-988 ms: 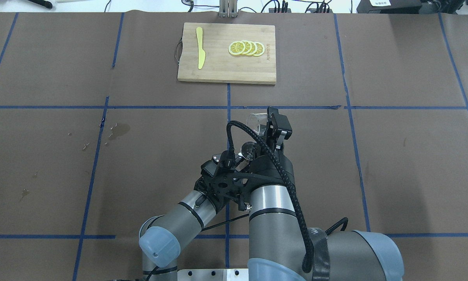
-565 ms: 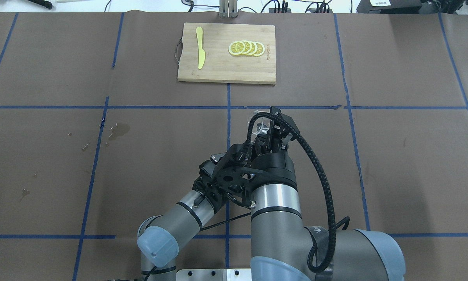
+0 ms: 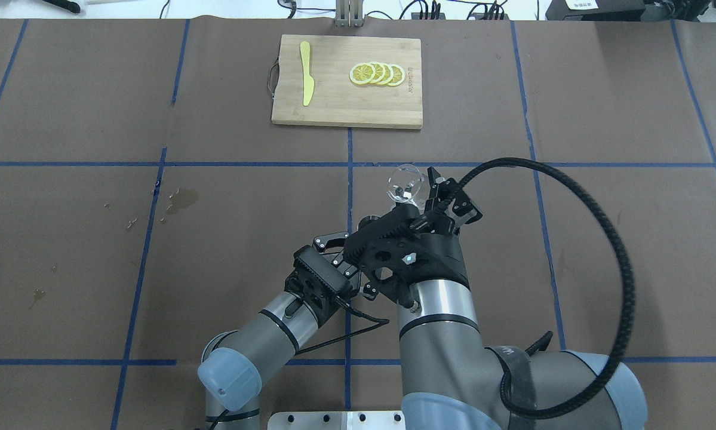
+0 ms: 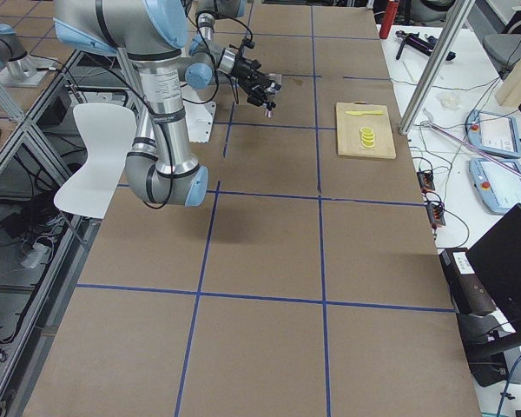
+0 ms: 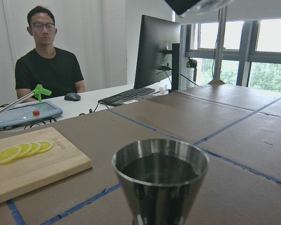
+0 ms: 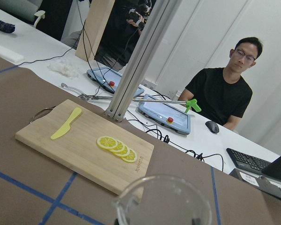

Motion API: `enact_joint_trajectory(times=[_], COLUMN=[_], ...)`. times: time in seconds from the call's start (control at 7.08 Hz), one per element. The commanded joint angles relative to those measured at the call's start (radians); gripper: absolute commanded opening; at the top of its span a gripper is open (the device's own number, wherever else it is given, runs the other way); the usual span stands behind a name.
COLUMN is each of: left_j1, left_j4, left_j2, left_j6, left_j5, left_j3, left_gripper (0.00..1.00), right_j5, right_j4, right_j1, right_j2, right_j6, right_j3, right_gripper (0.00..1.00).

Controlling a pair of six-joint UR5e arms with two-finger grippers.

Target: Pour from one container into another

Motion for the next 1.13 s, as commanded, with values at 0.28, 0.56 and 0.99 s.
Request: enact_joint_trajectory(times=[0.28, 0.56, 0.99], left_j1=[-0.007, -0.012, -0.013], left_j4=[-0.007, -0.018, -0.297], left_j2=[0.101, 0.236, 0.579], left_j6=[-0.002, -0.005, -0.002], left_j5=[0.052, 0.061, 0.087], left_j3=[-0.108, -0.199, -0.23], left_gripper=[0.0, 0.0, 0.0], right_j5=[0.028, 0.028, 0.028], right_j4=[0.434, 0.623, 0.637], right_j1=[0.005, 0.007, 0.007], right_j2=[-0.401, -0.511, -0.522], right_j6=[0.262, 0.255, 0.255], right_j3=[0.026, -0.039, -0.056], right_gripper=[0.0, 0.0, 0.0])
